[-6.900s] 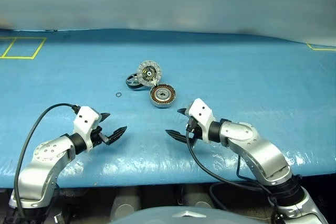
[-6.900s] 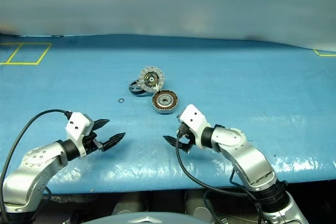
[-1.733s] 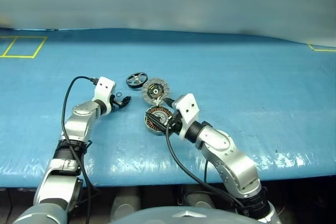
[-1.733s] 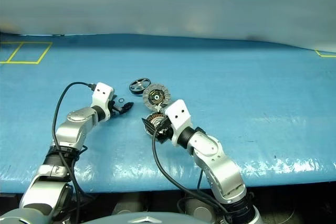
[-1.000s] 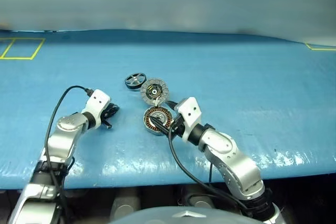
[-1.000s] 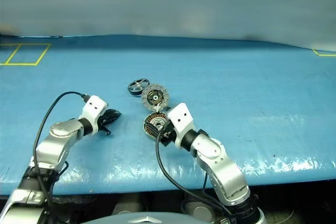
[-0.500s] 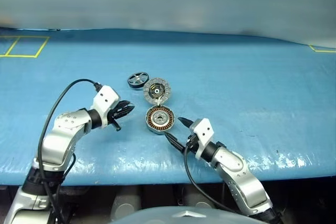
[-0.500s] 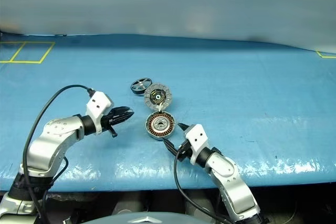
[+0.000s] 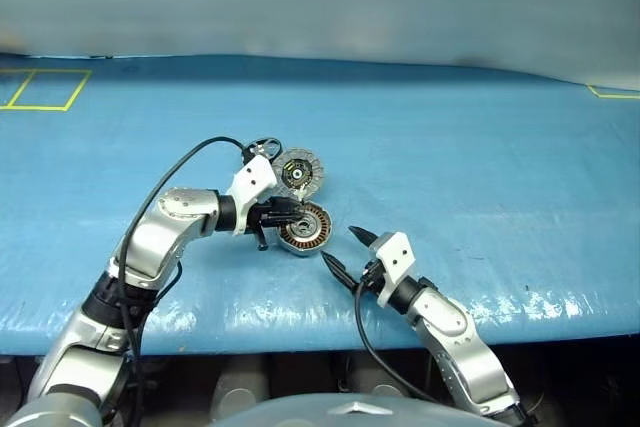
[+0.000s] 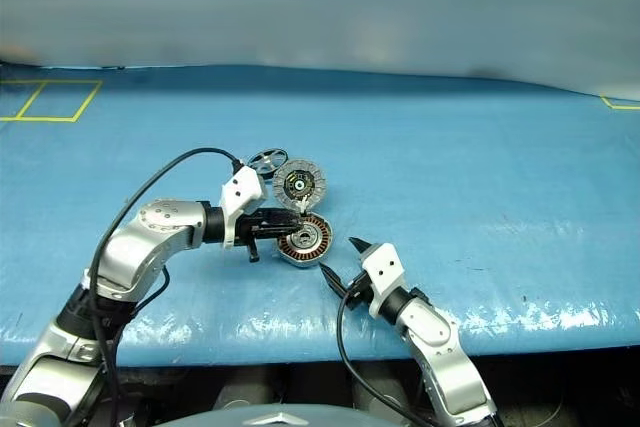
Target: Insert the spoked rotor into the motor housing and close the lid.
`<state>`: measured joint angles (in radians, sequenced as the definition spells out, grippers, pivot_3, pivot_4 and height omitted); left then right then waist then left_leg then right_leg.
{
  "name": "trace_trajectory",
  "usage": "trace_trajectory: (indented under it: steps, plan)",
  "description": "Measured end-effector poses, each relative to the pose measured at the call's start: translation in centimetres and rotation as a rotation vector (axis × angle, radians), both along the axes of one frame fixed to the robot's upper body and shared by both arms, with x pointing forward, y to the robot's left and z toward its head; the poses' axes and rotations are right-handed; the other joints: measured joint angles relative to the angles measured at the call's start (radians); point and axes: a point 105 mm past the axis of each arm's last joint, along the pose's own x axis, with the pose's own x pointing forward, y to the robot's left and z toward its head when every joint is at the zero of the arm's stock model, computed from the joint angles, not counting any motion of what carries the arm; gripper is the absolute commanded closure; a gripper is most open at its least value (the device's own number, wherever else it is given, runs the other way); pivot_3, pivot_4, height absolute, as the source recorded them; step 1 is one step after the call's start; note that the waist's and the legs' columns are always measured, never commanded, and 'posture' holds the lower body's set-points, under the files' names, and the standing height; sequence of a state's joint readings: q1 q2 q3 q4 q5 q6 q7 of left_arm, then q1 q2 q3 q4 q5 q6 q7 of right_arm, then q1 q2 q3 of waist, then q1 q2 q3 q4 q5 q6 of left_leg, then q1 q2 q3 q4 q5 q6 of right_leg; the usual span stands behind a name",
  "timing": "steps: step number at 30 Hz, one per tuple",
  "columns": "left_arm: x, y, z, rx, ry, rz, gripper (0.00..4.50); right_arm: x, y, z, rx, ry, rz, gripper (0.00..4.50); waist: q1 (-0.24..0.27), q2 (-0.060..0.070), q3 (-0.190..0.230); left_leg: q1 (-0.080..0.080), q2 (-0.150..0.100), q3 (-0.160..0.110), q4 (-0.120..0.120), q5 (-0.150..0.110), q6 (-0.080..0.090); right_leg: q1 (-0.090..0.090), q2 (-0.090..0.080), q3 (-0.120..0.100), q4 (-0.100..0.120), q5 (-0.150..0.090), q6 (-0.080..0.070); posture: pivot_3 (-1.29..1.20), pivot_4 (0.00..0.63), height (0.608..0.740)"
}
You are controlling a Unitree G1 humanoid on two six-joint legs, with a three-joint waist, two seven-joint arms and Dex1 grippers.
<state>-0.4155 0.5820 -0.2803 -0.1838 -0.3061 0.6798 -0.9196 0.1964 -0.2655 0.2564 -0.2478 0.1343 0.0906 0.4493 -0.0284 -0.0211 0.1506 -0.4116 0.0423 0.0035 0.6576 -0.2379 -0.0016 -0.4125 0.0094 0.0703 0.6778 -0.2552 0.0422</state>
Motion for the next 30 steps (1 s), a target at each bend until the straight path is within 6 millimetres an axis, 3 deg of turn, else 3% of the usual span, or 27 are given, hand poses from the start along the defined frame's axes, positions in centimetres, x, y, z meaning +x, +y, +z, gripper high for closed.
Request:
trace_trajectory:
  steps: [9,24,30]
  plan:
    - [1.0,-0.9,-1.5,0.048,-0.031,-0.004,3.86,-0.1,0.1,-0.4,0.001,0.011,-0.017,0.54,0.004,0.000,0.000,0.000,0.000,0.000,0.002,0.000,0.000,0.001,0.000,0.000,0.000,0.000,-0.001,0.00,0.150,0.740]
    - [0.6,-1.3,-2.2,0.091,-0.021,-0.041,3.86,0.0,0.2,-0.3,-0.009,0.006,-0.019,0.54,0.005,0.000,0.000,0.000,0.000,0.000,0.003,0.000,0.000,0.001,0.000,0.000,0.001,0.000,0.000,0.00,0.150,0.740]
    - [0.7,-1.4,-2.1,0.076,-0.018,-0.032,1.88,0.1,0.2,-0.4,-0.010,0.007,-0.019,0.54,0.005,0.000,0.000,0.000,0.000,0.000,0.004,0.000,0.000,0.001,0.000,0.000,0.001,0.000,0.000,0.00,0.150,0.740]
